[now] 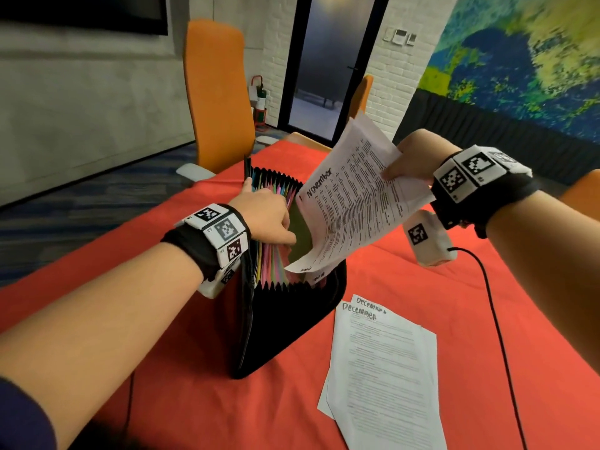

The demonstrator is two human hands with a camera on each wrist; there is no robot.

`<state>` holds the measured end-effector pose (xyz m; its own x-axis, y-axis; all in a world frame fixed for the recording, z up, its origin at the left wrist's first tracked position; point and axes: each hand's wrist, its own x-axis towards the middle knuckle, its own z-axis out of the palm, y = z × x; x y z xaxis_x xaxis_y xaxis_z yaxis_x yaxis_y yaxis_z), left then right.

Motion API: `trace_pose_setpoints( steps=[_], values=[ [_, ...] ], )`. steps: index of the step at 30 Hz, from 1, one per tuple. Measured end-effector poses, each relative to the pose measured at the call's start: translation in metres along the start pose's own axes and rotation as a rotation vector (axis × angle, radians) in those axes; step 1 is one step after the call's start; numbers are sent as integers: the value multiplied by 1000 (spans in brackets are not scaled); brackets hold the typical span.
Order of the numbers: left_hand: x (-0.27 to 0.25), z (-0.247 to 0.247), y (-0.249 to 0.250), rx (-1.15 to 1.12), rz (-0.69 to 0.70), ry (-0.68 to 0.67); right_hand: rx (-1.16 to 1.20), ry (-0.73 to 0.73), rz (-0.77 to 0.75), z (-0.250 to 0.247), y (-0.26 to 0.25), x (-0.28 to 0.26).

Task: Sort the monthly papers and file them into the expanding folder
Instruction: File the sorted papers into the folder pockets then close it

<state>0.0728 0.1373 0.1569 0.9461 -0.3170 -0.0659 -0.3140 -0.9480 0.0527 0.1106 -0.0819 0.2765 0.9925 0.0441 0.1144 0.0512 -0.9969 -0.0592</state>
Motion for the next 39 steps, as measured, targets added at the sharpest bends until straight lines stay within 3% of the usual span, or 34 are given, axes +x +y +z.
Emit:
trace_pose_setpoints(
  steps=[4,8,15,24,26,30,32,36,39],
  values=[
    [3,0,4,51,29,-31,-40,42,-63,1,-14,8],
    [4,-1,6,75,46,-53,-171,-22,-133,9,-31,11],
    [1,-3,1,164,91,-136,-266,39,-134,-7,-30,25],
    [1,0,2,88,68,-29,-189,-45,-140,26,-45,8],
    [2,0,2,62,60,-16,-105,-110,-137,48,-48,2],
    [1,1,0,19,47,-15,266,-472,-67,79,-45,-12],
    [0,2,-4,11,39,0,235,-500,-149,90,-44,-23],
    [-1,2,-4,14,33,20,-64,-422,-461,108,-44,-50],
    [-4,-1,-1,40,48,-8,177,-356,-454,102,-23,-57]
  ],
)
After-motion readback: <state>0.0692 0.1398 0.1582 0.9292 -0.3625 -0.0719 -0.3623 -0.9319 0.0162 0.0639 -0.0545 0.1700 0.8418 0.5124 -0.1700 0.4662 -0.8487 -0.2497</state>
